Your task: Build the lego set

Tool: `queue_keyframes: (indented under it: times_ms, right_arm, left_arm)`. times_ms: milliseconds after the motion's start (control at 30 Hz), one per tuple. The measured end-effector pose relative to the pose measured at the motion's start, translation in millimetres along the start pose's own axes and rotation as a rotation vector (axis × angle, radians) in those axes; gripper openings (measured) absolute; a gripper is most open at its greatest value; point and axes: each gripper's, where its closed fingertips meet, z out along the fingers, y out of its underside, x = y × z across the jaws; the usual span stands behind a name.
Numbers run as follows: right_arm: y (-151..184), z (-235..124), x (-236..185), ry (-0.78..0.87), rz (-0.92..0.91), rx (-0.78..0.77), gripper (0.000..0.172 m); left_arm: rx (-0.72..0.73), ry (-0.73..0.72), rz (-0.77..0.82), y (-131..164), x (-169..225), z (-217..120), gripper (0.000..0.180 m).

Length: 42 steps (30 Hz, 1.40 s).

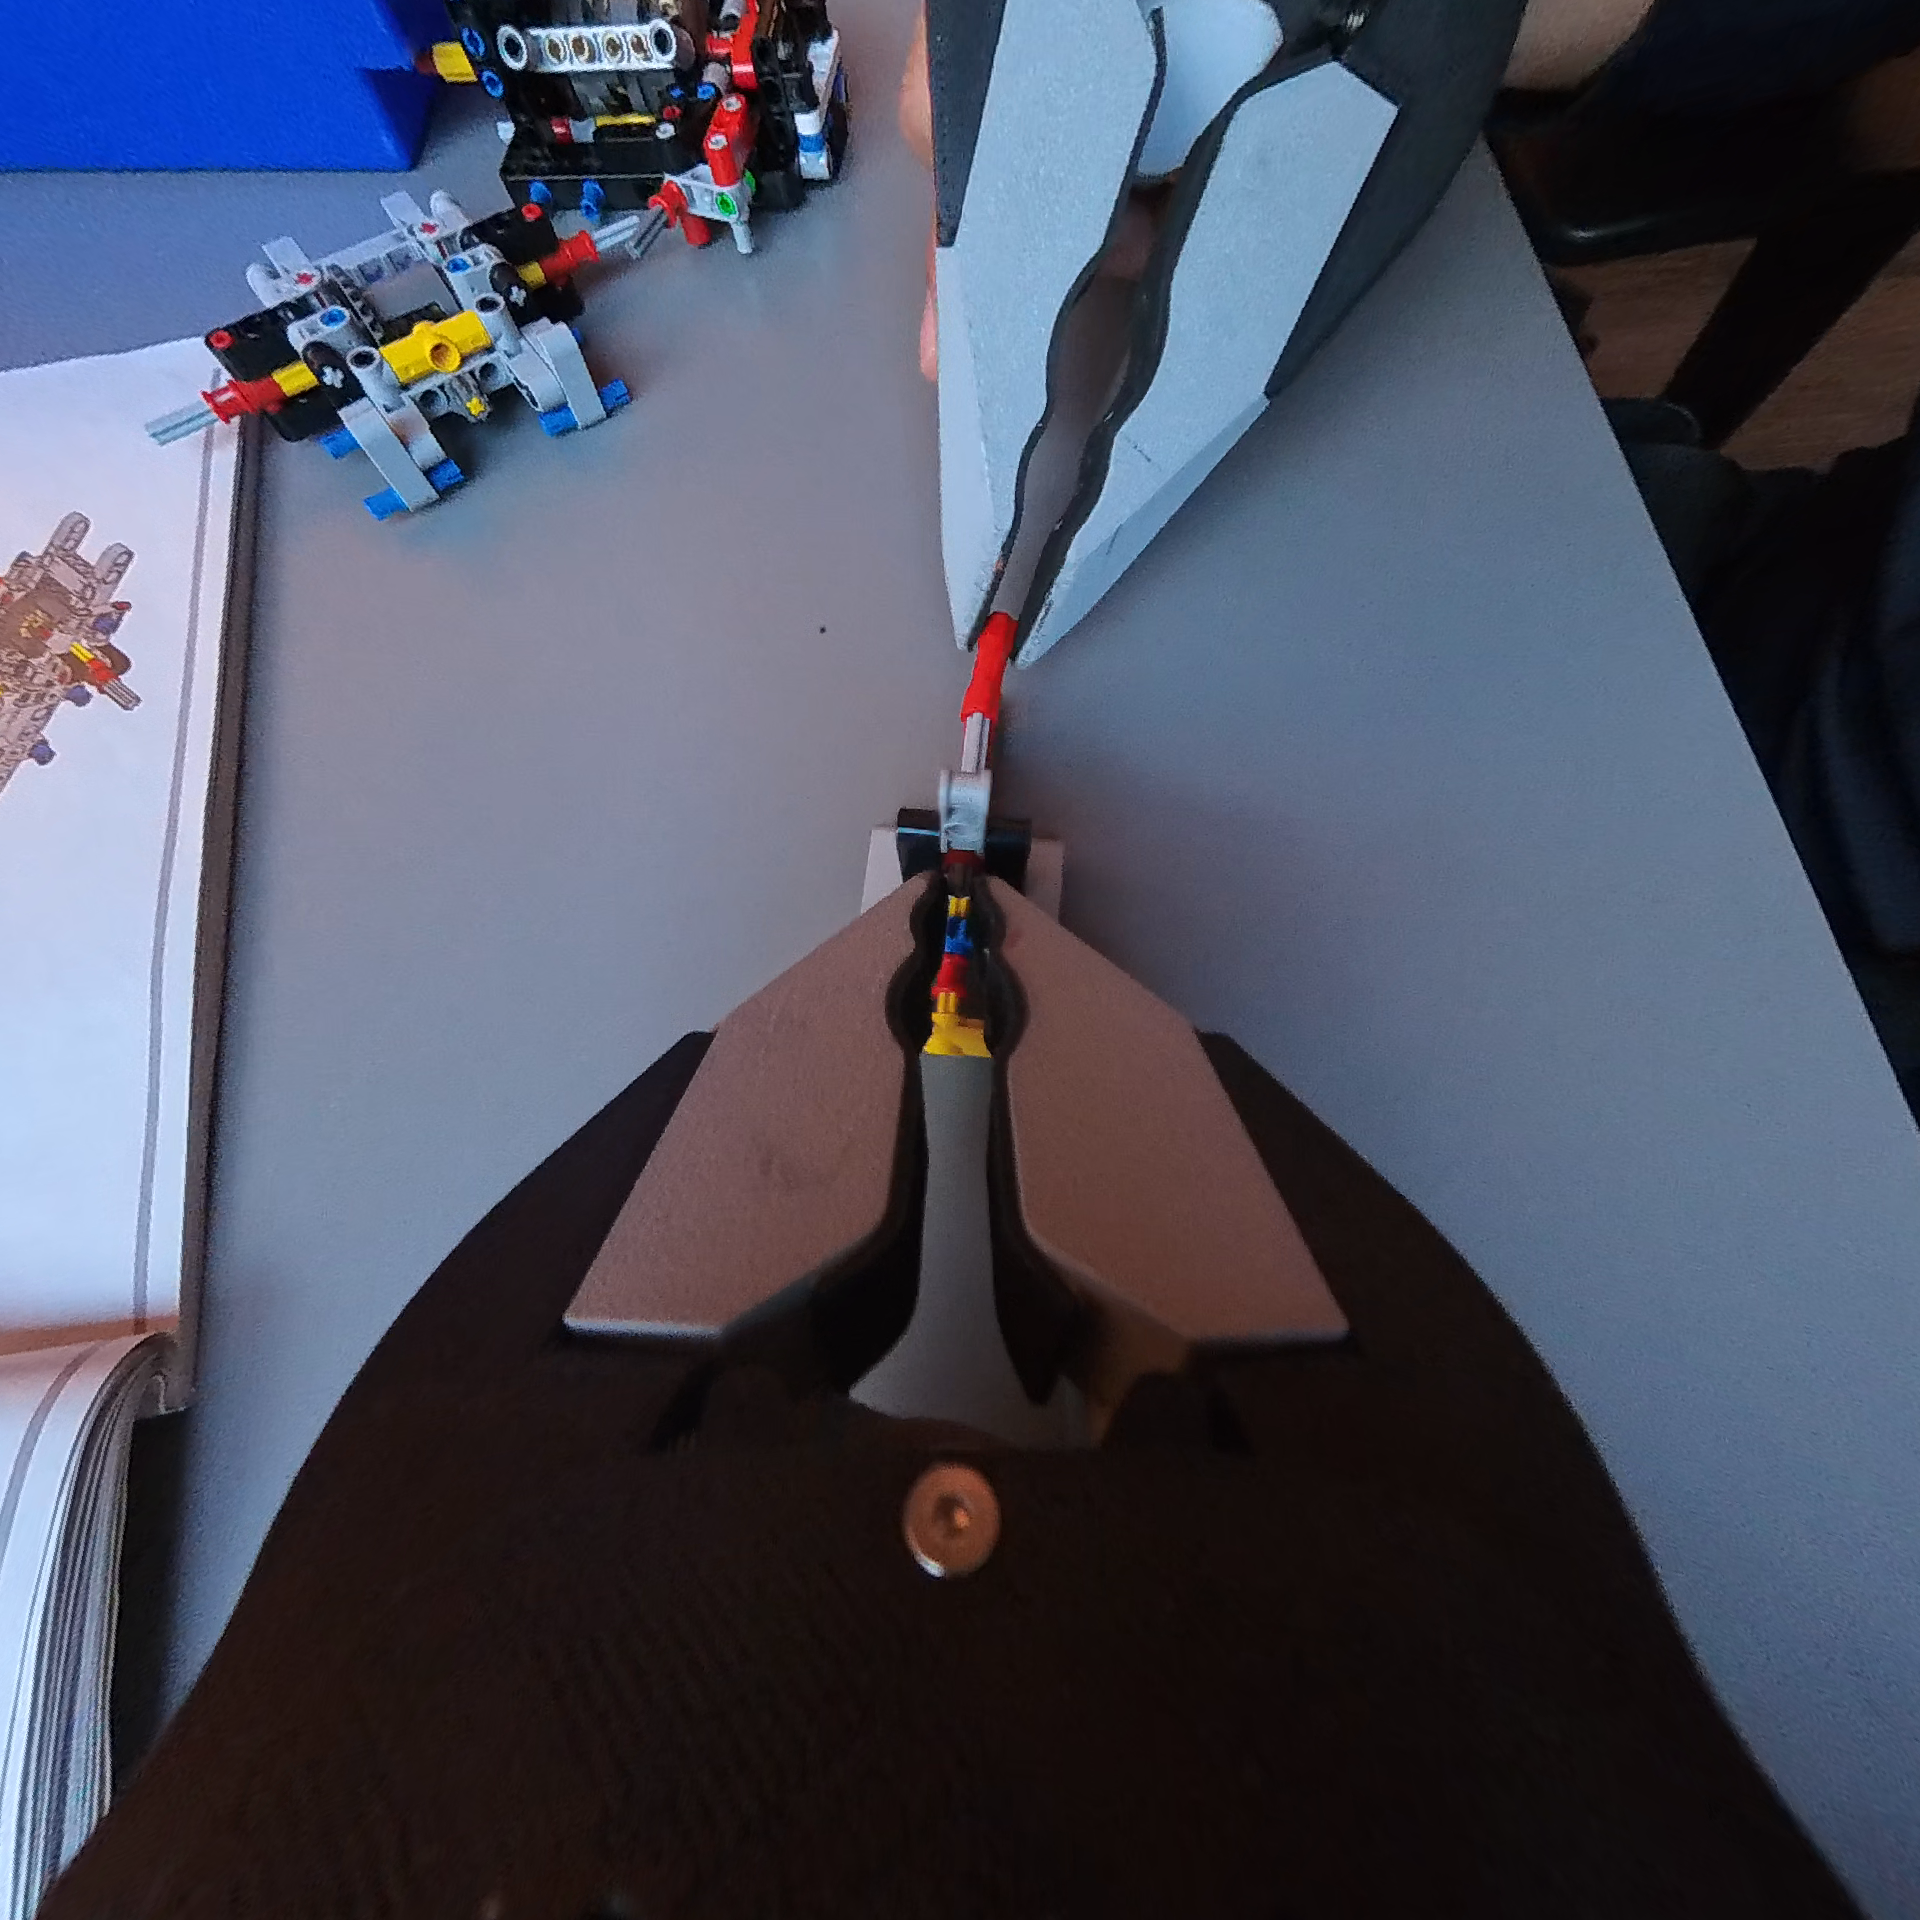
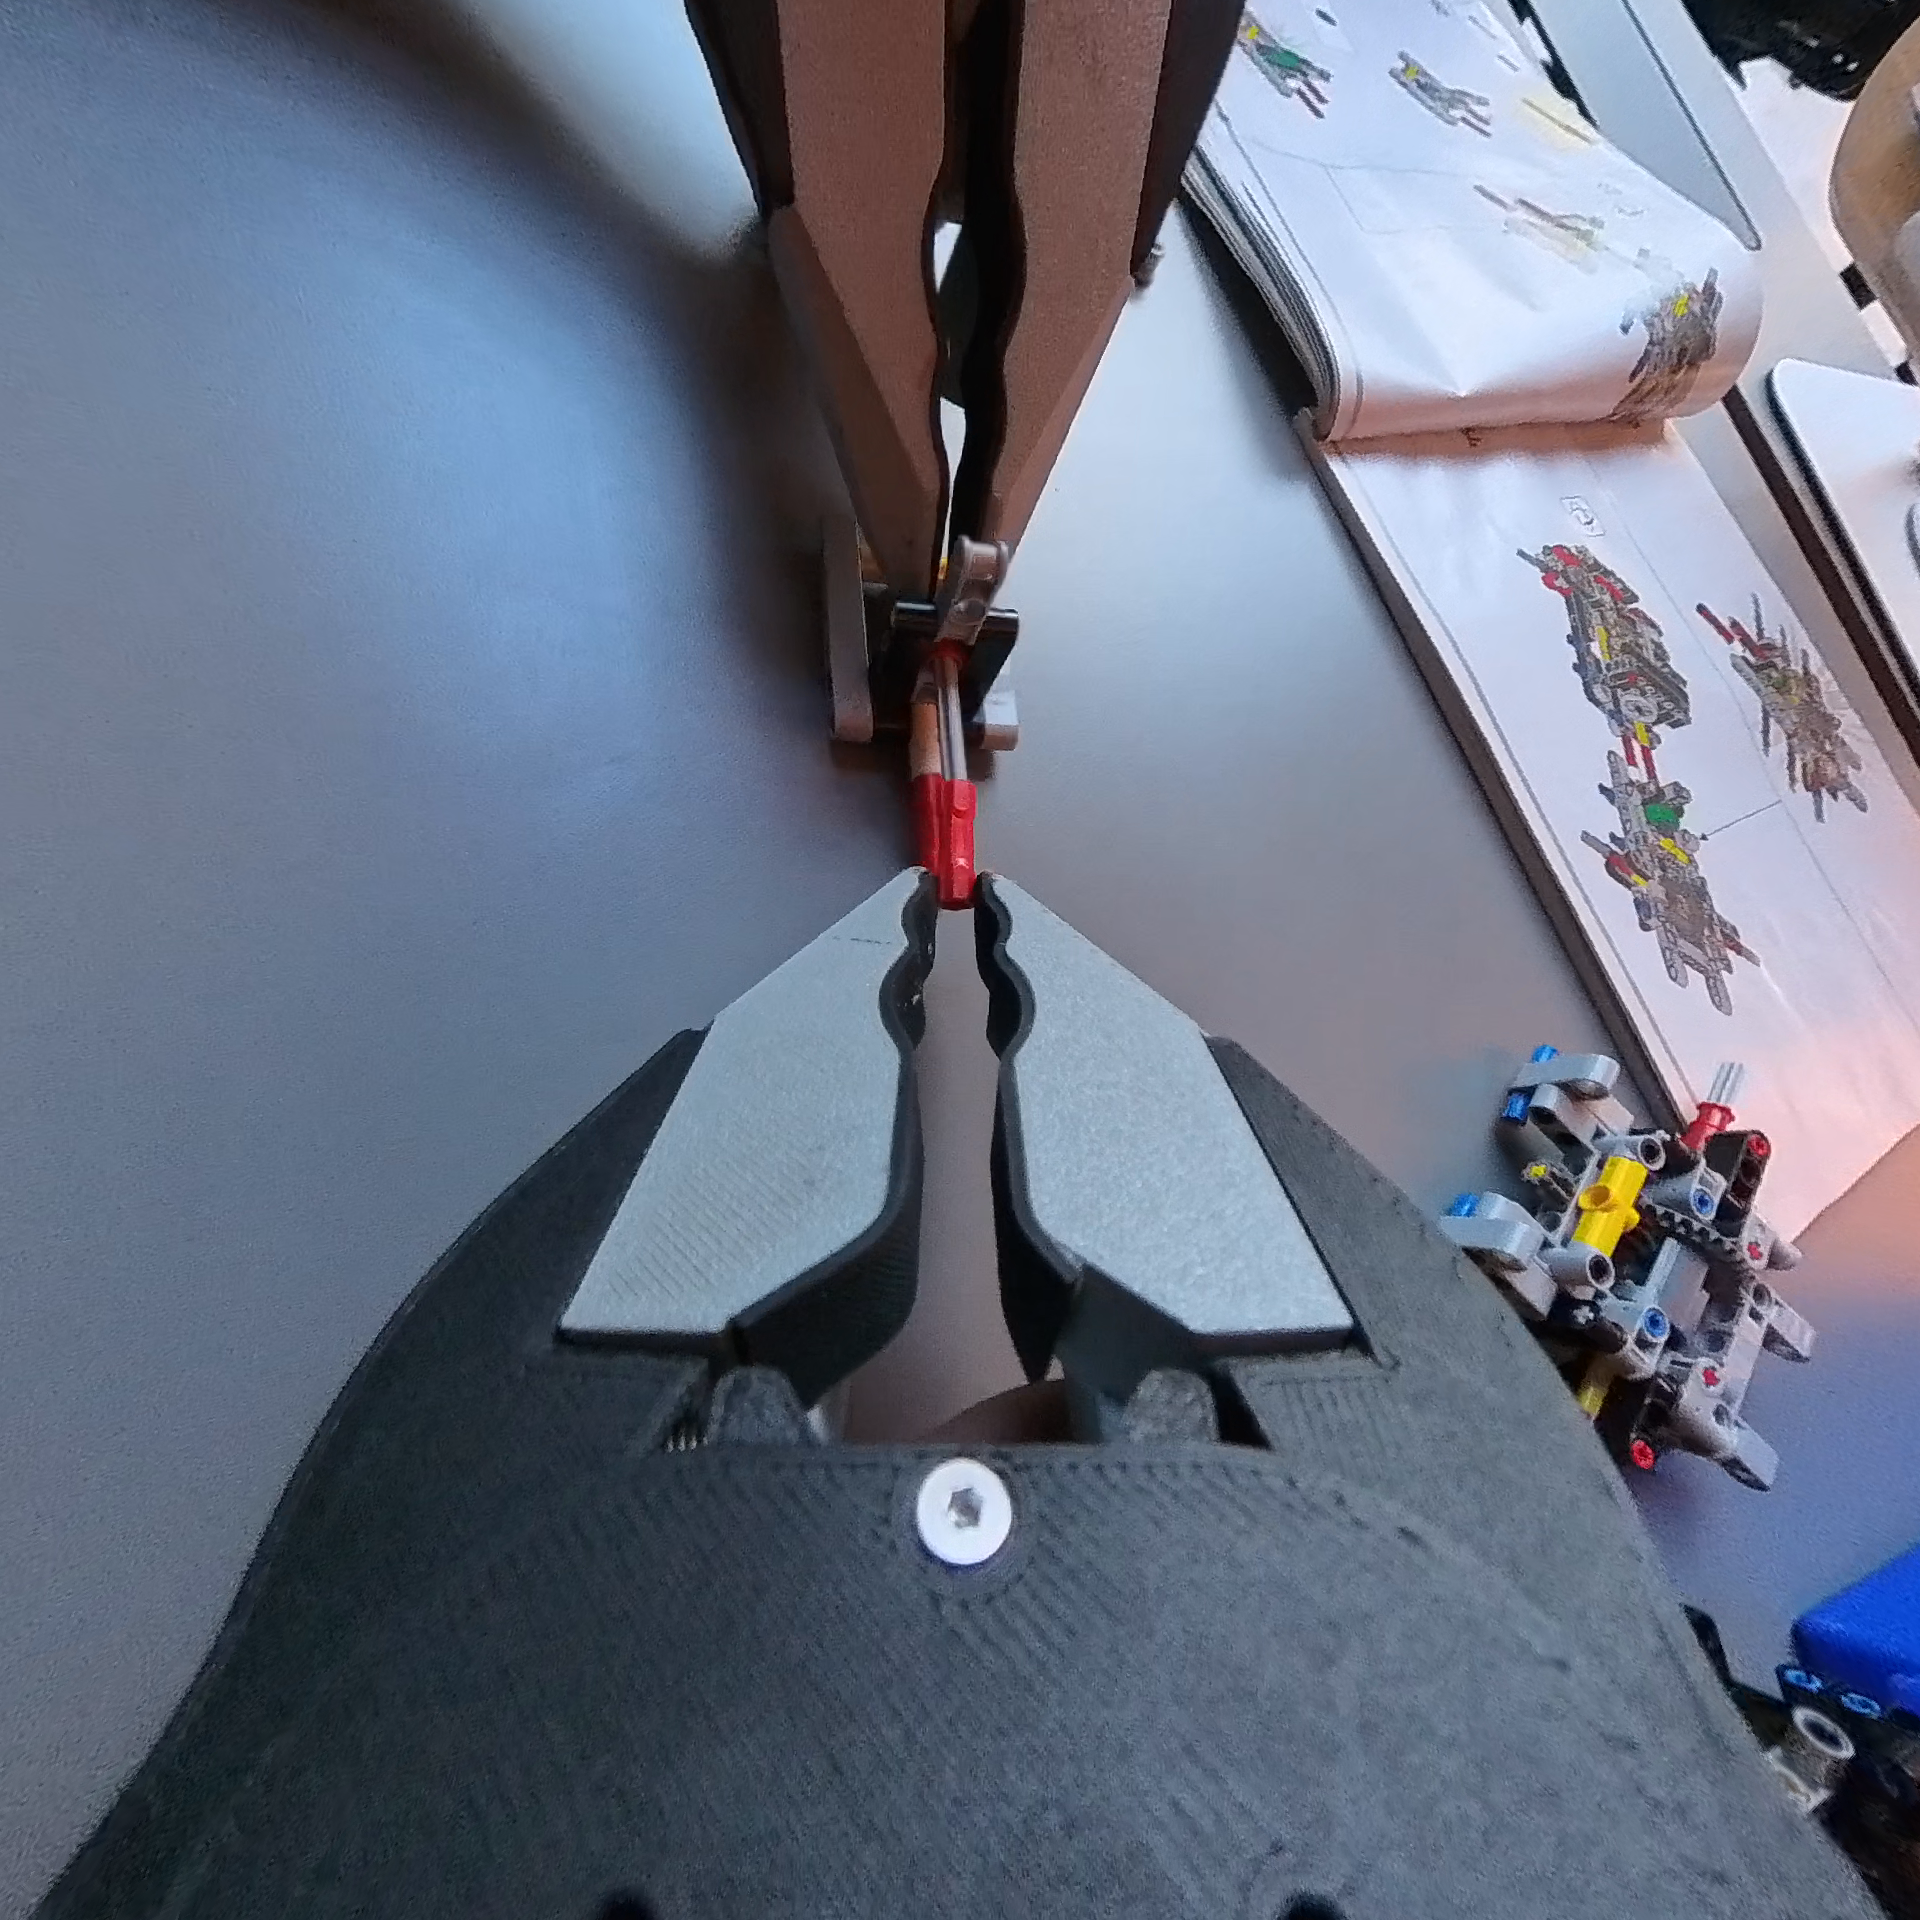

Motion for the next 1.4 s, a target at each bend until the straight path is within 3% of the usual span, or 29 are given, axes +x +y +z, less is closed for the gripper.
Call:
queue_keyframes:
  times_ms: [367,733,1133,1400]
  right_arm:
    - [-1,1,2,-0.069,-0.132,-0.055,0.004]
    - [-3,4,7,-0.171,0.005,0.073,0.004]
    - [-7,2,6,-0.282,-0.203,0.145,0.004]
    - [-7,3,5,-0.348,-0.193,0.196,0.004]
  left_arm:
    - [-0.026,-0.039,-0.006,0,-1,0,0.0]
    - [-0.01,-0.02,-0.115,1,4,-1,0.0]
    - [0.006,-0.005,-0.069,2,7,-2,0.0]
    - [0.035,0.021,-0.081,2,7,-3,0.0]
